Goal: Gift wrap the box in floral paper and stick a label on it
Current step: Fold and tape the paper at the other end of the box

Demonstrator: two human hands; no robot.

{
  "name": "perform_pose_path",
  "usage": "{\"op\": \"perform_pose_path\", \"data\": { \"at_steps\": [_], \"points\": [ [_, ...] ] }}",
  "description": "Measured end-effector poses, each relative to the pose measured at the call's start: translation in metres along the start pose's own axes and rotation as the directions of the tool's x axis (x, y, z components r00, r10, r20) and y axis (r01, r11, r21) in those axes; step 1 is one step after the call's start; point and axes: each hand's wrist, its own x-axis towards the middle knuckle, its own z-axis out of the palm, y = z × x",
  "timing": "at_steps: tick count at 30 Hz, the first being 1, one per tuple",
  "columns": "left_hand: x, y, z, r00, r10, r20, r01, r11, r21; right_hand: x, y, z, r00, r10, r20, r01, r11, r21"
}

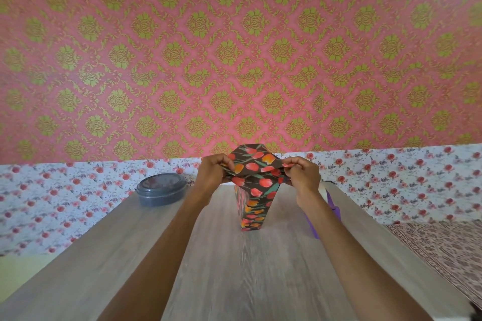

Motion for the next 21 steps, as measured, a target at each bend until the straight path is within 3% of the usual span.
{"op": "perform_pose_path", "data": {
  "at_steps": [5,11,14,16,19,21],
  "points": [
    [-0.002,-0.002,0.008,0.999,-0.026,0.030,0.029,0.995,-0.095,-0.003,0.004,-0.007,0.951,-0.306,-0.035,0.285,0.919,-0.273],
    [0.005,-0.008,0.011,0.999,-0.033,-0.020,0.032,0.997,-0.077,0.006,0.007,-0.022,0.861,-0.494,0.125,0.508,0.812,-0.289],
    [0.005,-0.009,0.013,1.000,-0.005,-0.020,0.004,0.999,-0.041,0.008,-0.002,-0.029,0.876,-0.393,0.278,0.474,0.809,-0.349],
    [0.007,-0.011,0.013,1.000,0.005,-0.028,-0.006,1.000,-0.028,0.007,-0.015,-0.034,0.867,-0.206,0.454,0.412,0.809,-0.419],
    [0.008,-0.012,0.011,0.999,0.024,-0.034,-0.025,0.999,-0.026,0.002,-0.039,-0.044,0.738,0.156,0.657,0.354,0.739,-0.573],
    [0.009,-0.014,0.010,0.999,0.042,-0.018,-0.042,0.999,0.005,0.001,-0.053,-0.051,0.687,0.222,0.692,0.338,0.745,-0.575]
  ]
}}
